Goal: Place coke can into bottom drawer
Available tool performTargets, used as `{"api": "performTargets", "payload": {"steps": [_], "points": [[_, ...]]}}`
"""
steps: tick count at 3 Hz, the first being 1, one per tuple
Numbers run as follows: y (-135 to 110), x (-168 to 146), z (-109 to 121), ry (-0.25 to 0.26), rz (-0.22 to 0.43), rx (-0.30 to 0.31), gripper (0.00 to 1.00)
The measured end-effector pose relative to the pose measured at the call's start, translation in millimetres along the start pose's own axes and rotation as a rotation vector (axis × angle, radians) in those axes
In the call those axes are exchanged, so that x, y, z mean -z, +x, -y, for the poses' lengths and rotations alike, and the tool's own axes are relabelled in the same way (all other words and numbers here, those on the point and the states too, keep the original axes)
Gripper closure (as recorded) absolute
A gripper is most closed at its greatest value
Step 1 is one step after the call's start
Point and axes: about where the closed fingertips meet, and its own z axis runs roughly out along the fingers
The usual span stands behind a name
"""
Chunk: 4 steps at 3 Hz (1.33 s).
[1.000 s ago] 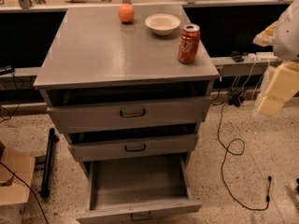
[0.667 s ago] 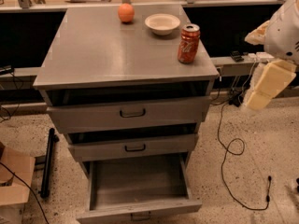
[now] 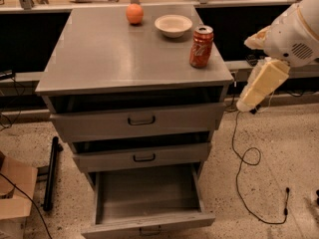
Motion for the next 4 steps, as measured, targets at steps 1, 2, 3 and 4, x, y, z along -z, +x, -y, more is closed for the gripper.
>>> {"api": "performTargets", "payload": {"steps": [1, 2, 3, 4], "points": [[0, -20, 24, -0.034, 0.090, -0.026, 0.00], [0, -20, 24, -0.034, 0.090, -0.026, 0.00], [-13, -50, 41, -0.041, 0.161, -0.062, 0.00], [-21, -79, 70, -0.044, 0.273, -0.144, 0.00]]}}
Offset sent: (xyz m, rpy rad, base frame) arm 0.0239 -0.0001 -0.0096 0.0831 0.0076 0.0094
